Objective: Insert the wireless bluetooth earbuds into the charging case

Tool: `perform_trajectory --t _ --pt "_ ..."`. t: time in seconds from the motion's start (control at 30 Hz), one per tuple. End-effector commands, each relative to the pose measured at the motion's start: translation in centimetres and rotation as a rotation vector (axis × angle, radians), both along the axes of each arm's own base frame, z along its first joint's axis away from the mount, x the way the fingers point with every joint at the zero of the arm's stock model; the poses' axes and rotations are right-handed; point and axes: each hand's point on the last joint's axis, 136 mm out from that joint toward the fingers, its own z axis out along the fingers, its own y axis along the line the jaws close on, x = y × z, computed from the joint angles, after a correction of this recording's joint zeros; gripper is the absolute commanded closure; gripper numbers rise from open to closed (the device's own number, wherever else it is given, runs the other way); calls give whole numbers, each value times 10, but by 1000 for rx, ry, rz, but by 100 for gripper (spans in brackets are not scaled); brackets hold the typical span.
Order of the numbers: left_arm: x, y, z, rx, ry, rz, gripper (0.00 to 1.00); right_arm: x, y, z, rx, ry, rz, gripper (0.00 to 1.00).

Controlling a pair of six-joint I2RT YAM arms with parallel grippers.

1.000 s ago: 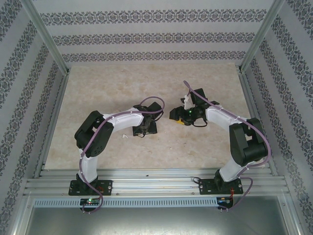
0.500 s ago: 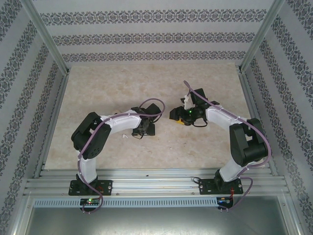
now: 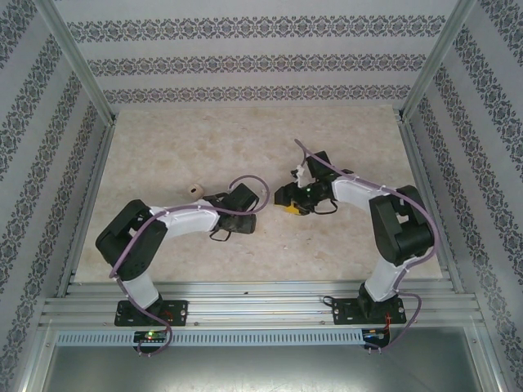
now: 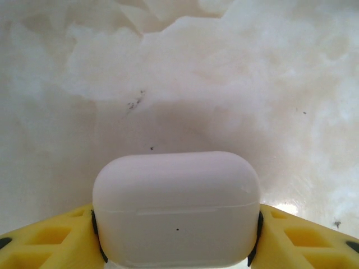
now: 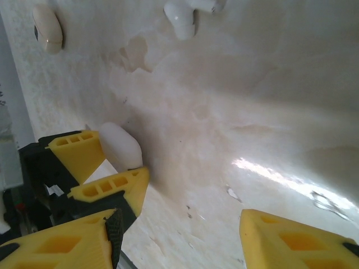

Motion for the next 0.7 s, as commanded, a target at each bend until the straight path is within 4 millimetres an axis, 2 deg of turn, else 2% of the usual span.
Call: perform_trajectory --t 0.0,0.1,0.27,0.67 --pt "10 -10 8 -30 -106 -92 46 5 27 6 87 16 42 41" --pt "10 -18 15 -80 -149 -140 45 1 45 6 134 36 77 41" --pt "8 -27 26 -141 -212 -217 44 -6 62 3 156 61 133 41" --pt "11 -35 39 -188 -284 -256 43 -28 78 -4 163 116 246 44"
